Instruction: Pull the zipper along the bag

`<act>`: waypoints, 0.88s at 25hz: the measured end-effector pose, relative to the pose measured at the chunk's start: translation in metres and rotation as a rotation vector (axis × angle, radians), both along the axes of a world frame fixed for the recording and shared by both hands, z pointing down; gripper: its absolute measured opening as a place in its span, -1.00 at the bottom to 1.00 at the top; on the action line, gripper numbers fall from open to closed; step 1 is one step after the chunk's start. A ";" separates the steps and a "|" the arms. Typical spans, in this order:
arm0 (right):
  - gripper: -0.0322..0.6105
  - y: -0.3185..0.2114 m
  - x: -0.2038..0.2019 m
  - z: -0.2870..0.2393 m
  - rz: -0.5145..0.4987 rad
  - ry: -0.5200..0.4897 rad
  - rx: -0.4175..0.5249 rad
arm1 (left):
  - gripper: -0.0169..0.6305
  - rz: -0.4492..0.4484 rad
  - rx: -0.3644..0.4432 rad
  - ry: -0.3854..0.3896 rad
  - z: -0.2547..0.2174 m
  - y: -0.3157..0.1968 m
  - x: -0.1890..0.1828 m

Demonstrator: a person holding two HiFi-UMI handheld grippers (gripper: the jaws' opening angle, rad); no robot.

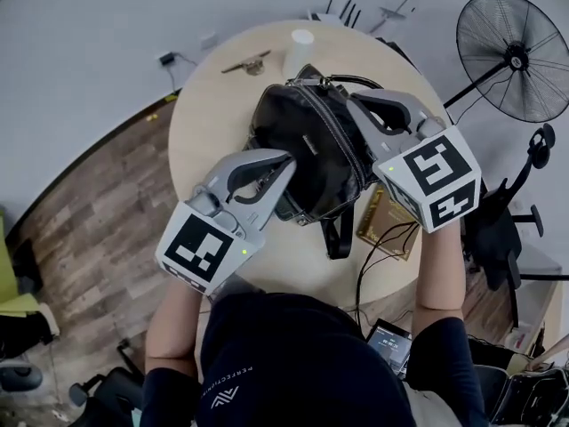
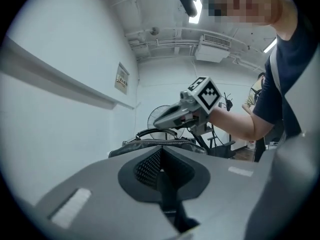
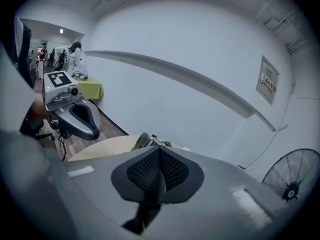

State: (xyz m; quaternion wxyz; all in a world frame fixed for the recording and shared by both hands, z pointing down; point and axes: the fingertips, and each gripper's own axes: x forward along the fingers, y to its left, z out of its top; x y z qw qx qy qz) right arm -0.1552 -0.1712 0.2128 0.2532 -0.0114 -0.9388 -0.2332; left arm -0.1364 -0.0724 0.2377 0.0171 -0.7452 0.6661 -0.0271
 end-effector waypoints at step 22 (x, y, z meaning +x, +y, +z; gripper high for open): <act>-0.89 0.025 0.081 -0.001 0.120 -0.278 -0.232 | -0.90 -0.271 -0.071 0.083 0.003 0.031 -0.043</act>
